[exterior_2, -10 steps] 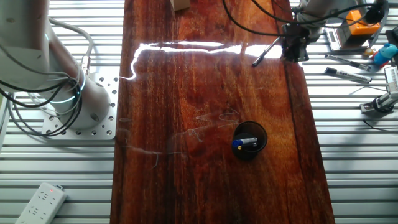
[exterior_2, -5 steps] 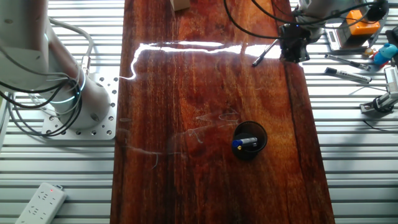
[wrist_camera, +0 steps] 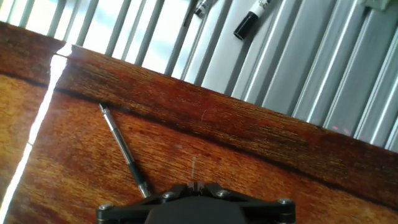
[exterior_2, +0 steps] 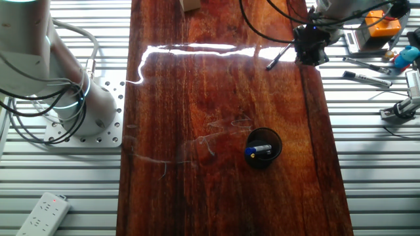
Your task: Put the pen into the pen holder
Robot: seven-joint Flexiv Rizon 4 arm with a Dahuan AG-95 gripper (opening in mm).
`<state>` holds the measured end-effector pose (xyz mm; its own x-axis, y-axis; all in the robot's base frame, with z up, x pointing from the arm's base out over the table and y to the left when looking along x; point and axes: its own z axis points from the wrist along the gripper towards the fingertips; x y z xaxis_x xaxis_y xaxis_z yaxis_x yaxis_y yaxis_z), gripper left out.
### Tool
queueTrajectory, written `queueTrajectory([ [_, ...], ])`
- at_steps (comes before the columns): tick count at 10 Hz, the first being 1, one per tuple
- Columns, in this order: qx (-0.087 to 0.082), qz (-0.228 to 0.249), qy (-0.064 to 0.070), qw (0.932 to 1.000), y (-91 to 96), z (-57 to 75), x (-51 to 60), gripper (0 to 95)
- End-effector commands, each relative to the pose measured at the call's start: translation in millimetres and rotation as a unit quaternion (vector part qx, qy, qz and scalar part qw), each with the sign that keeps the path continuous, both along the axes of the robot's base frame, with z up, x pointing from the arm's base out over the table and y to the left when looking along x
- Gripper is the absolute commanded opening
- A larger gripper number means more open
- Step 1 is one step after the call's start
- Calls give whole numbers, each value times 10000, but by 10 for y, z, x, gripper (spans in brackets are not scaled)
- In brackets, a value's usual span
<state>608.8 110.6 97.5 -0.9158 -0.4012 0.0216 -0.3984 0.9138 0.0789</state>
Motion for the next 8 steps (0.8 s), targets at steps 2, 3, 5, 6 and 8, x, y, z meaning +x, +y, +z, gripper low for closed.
queueTrajectory([
  [2,-126,-97,23,9999,10,47,-2,0],
  [3,-157,-54,-41,9999,46,37,-17,190],
  [5,-91,-127,-103,9998,186,-25,-76,380],
  [6,-85,-170,-108,9998,244,-50,-81,380],
  [8,-76,-331,-153,9993,400,-149,-125,380],
])
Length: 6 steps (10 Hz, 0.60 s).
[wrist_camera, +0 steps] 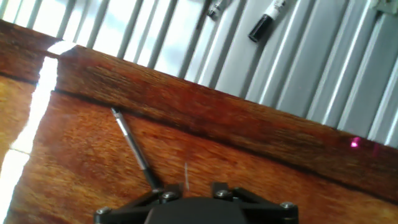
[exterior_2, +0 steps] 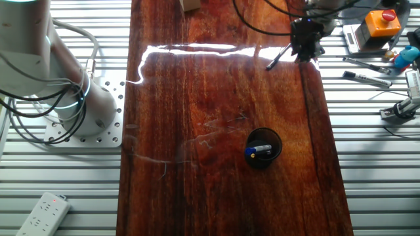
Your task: Put the pen into the pen holder
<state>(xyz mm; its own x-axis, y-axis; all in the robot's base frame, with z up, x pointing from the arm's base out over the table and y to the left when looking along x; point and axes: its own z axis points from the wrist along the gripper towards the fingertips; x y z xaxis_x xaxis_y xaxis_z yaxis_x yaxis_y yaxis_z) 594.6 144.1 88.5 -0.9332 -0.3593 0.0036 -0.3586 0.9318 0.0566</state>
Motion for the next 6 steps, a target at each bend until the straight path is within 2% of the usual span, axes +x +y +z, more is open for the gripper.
queueTrajectory([
  [1,-13,-154,-48,9999,143,-109,-14,380],
  [2,-10,-149,-55,9999,201,-153,-41,190],
  [6,13,-207,-117,9997,349,-346,-116,190],
])
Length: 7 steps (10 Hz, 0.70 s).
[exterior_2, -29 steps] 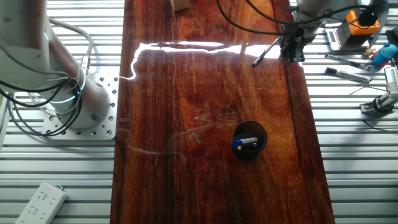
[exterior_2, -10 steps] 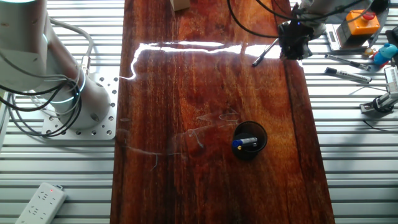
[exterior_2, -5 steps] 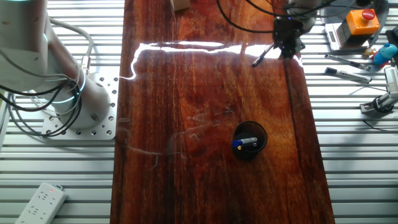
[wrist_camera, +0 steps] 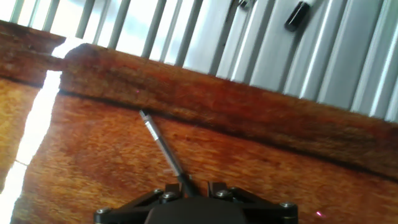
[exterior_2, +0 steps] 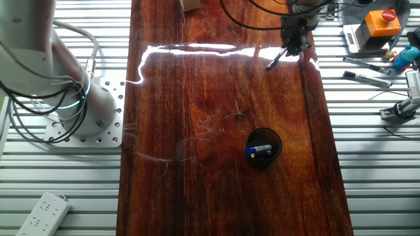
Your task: Put the pen into the pen holder
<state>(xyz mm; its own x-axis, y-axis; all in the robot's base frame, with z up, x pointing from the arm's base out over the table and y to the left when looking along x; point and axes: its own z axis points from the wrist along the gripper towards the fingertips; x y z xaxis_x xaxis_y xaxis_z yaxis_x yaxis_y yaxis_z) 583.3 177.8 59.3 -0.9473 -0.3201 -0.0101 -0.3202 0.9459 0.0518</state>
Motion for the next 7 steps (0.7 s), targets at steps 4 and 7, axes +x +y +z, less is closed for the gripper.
queueTrajectory([
  [4,13,-94,-124,9999,125,-191,-53,380],
  [7,-10,-76,-130,9999,140,-242,-63,380],
])
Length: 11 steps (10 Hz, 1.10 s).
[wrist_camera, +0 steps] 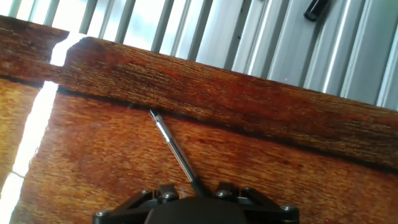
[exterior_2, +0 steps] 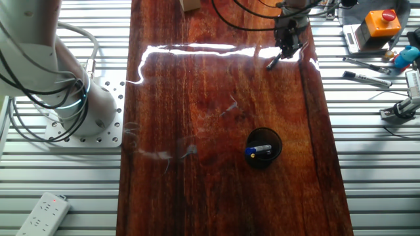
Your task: Put the pen into the pen holder
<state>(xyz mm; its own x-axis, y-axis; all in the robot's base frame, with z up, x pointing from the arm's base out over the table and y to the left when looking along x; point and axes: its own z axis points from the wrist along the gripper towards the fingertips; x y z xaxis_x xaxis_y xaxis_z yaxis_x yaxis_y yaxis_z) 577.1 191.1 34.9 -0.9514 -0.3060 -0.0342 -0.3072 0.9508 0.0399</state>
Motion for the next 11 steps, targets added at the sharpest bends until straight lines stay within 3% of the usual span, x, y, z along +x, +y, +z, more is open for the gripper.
queueTrajectory([
  [1,3,-9,5,10000,20,-9,2,380],
  [6,-83,17,34,10000,72,-115,64,380],
  [7,-88,31,29,10000,81,-167,68,190],
  [11,-98,36,42,9999,96,-191,84,190],
])
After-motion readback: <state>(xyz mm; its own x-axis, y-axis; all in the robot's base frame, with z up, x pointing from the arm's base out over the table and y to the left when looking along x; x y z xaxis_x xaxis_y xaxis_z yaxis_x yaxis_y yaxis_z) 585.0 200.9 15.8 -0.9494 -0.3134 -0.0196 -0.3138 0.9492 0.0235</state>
